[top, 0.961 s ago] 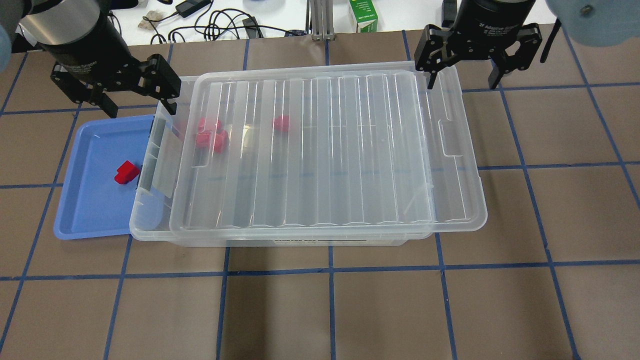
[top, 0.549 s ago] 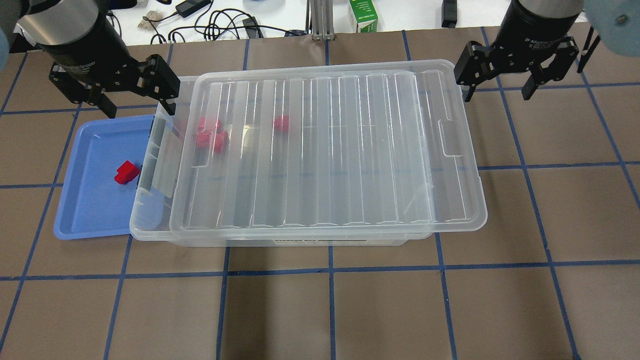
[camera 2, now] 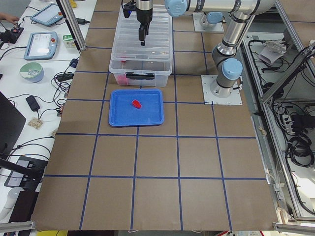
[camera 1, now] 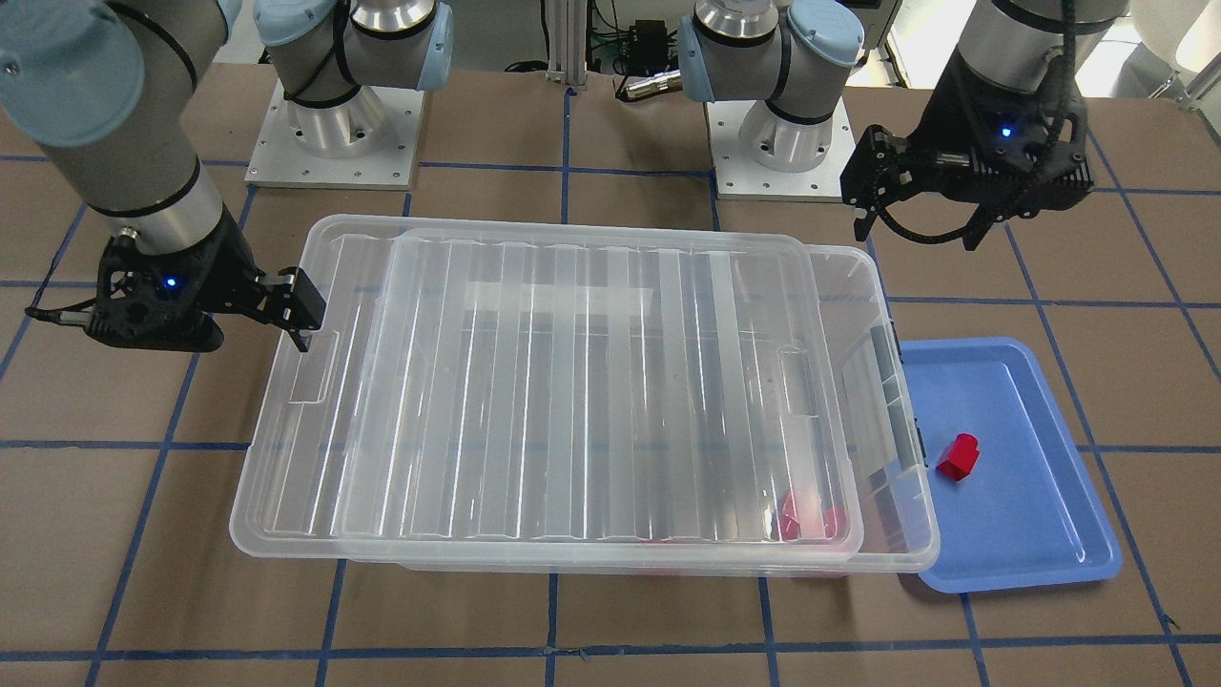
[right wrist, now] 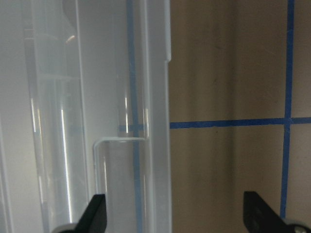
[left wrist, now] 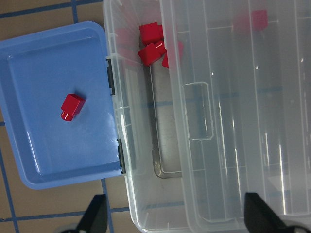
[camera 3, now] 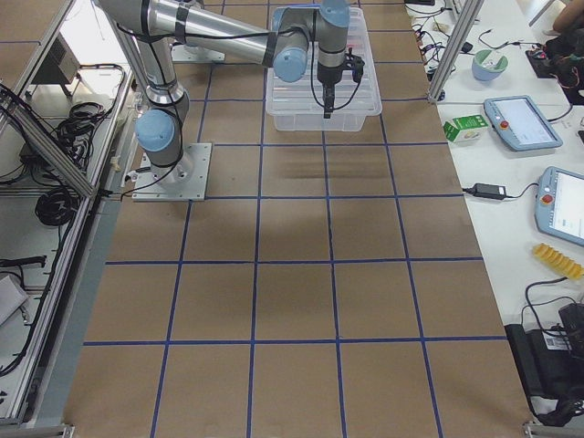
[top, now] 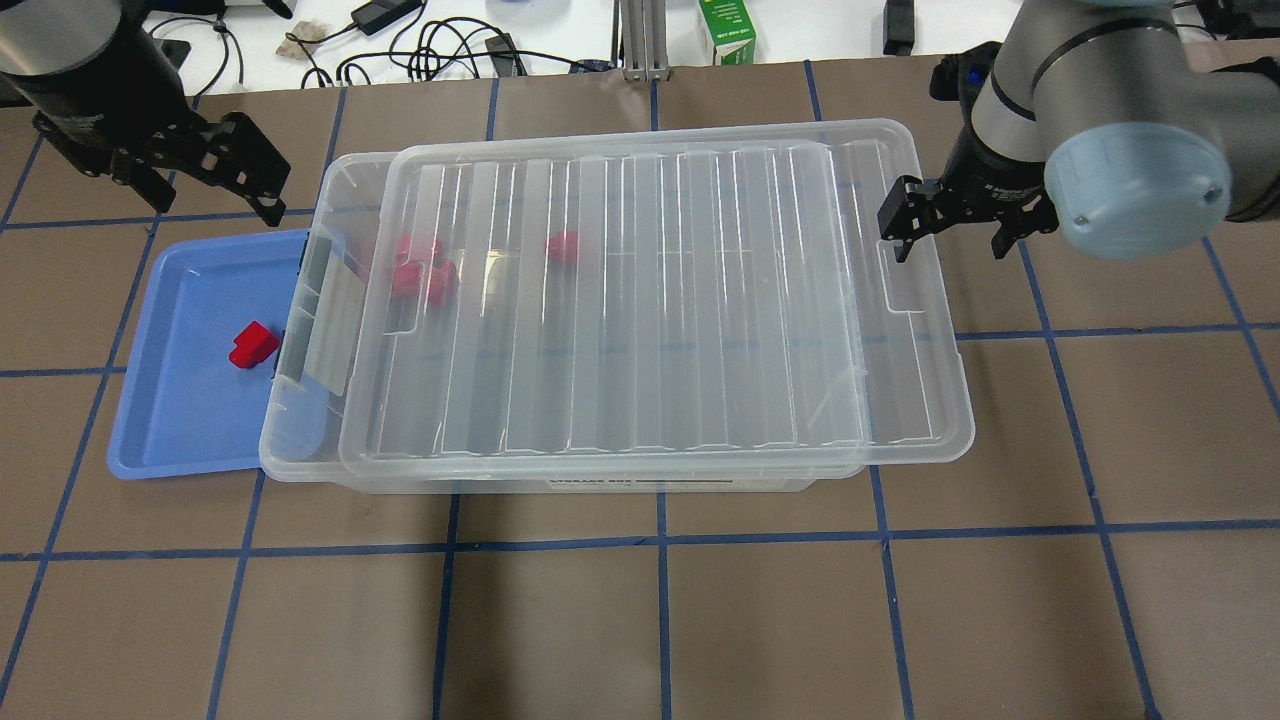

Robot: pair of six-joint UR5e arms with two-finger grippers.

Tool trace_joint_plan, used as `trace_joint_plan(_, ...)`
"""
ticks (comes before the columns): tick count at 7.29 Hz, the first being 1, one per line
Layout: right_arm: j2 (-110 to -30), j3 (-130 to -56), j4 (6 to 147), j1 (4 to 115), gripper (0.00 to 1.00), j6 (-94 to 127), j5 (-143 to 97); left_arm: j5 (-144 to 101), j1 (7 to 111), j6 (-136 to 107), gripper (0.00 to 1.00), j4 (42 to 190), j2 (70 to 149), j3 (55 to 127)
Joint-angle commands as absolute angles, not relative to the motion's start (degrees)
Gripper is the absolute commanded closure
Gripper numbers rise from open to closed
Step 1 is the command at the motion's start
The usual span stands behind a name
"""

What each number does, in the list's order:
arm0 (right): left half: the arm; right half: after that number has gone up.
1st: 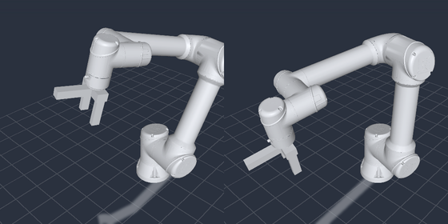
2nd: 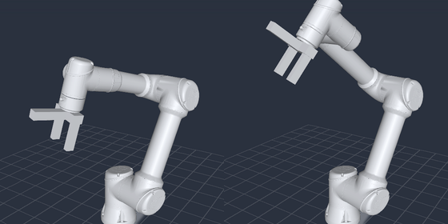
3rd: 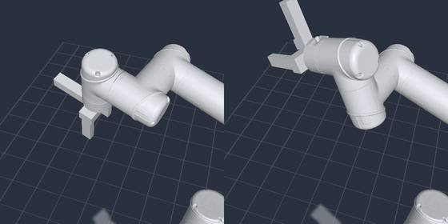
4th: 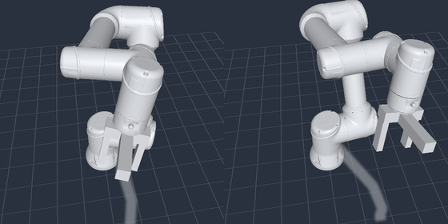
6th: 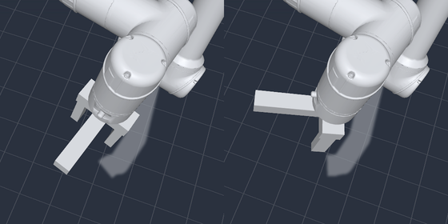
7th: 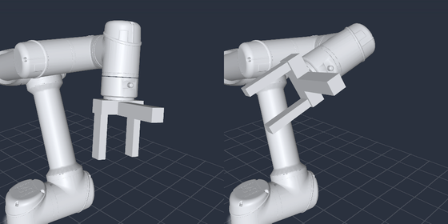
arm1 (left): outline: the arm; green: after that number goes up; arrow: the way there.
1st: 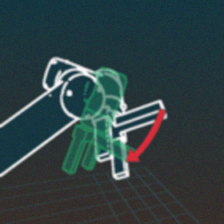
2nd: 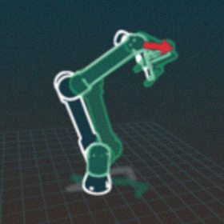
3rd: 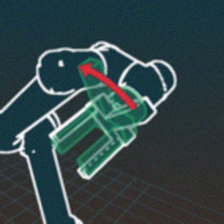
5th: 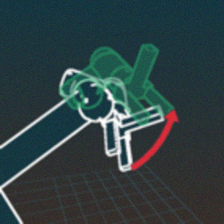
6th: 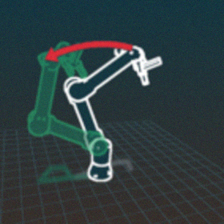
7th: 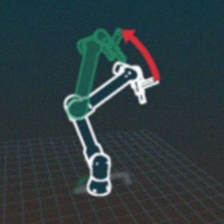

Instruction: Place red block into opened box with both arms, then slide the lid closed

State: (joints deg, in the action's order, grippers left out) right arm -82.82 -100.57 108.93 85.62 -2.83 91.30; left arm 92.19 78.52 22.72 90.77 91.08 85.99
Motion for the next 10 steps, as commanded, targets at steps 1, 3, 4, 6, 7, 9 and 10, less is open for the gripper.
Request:
trace_joint_plan(1,-82.1,-101.3,109.5,85.3,0.00,-2.9,91.5,88.9,68.2,35.6,0.00,88.6,94.6,87.8)
trace_joint_plan(3,-81.7,-101.4,109.5,85.1,0.00,-3.8,95.6,88.8,62.8,46.6,0.00,80.3,99.6,92.3)
trace_joint_plan(4,-80.9,-101.5,109.6,85.0,0.00,-3.8,97.0,88.3,60.9,49.4,0.00,75.1,101.9,95.2)
trace_joint_plan(6,-80.7,-101.4,109.6,84.9,0.00,-3.8,101.0,86.3,59.7,52.1,0.00,68.4,105.9,99.6)
trace_joint_plan(7,-80.7,-101.4,109.6,84.9,0.00,-3.8,103.0,86.1,59.6,51.9,0.00,62.7,108.5,101.0)
trace_joint_plan(9,-80.7,-101.4,109.9,84.6,0.00,-3.8,104.7,84.6,59.6,52.0,0.00,57.2,112.3,102.2)
trace_joint_plan(10,-80.7,-101.4,109.9,83.2,0.00,-3.8,104.5,84.6,59.6,52.0,0.00,56.4,113.5,103.0)
